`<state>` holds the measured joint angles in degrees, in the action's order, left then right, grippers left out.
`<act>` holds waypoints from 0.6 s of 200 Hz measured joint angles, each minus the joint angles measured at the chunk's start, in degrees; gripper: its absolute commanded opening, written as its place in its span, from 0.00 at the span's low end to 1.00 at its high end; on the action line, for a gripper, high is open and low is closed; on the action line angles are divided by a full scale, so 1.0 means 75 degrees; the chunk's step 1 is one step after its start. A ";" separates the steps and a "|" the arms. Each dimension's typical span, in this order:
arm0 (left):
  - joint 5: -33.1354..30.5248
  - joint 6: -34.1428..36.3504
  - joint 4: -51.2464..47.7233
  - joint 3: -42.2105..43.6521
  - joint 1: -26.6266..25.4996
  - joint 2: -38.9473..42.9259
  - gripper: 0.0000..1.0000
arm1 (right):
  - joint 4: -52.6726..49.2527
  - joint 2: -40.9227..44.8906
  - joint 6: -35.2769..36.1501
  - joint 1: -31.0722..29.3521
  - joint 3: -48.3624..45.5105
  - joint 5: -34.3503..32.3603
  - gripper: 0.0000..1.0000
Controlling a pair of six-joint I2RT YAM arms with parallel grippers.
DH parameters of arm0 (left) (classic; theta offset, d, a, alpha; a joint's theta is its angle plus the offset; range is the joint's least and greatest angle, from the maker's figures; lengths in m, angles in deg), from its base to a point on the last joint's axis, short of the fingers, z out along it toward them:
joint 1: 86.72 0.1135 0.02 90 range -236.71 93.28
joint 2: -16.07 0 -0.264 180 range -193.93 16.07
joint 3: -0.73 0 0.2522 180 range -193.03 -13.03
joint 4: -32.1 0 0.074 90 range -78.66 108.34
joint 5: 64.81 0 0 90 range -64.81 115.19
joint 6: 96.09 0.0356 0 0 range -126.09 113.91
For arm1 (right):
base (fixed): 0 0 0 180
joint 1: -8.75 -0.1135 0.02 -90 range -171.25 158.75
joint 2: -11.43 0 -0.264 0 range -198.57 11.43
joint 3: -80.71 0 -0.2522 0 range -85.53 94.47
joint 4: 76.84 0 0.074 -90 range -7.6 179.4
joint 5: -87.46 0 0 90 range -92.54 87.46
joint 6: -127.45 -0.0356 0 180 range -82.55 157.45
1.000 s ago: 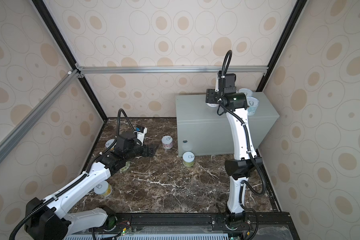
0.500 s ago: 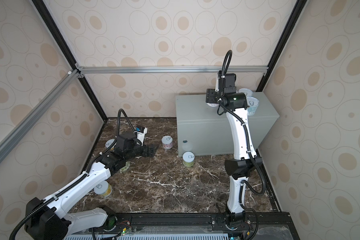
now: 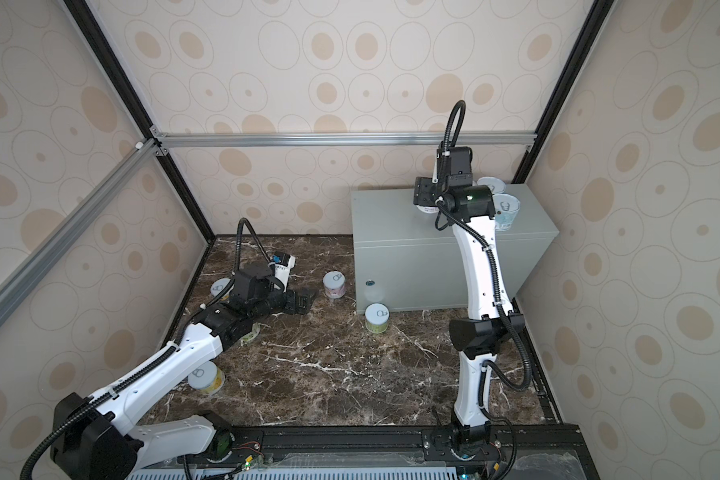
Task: Place and organize the canned foods onto the counter
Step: 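Carry the pink can with the right gripper beside the orange cans, then open the right gripper to release the pink can on the cabinet top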
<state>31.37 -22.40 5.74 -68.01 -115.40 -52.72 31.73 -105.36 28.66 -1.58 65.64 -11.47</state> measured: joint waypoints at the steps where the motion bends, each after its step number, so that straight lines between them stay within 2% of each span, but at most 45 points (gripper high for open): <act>1: 0.0000 0.0000 0.0000 0.0000 0.0000 0.0000 0.99 | -0.0003 0.0000 -0.0003 0.0000 0.0000 0.0000 0.73; 48: -0.0003 0.0000 0.0000 0.0000 0.0006 0.0000 0.99 | 0.0026 0.0000 -0.0102 0.0000 -0.0003 0.0076 0.88; 120: -0.0009 0.0000 0.0003 0.0000 0.0035 -0.0017 0.99 | 0.0032 0.0058 -0.0131 0.0000 -0.0012 0.0166 0.88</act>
<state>31.30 -22.40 5.76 -68.01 -115.14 -52.85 31.97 -104.93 27.67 -1.58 65.55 -10.22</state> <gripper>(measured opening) 0.992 0.879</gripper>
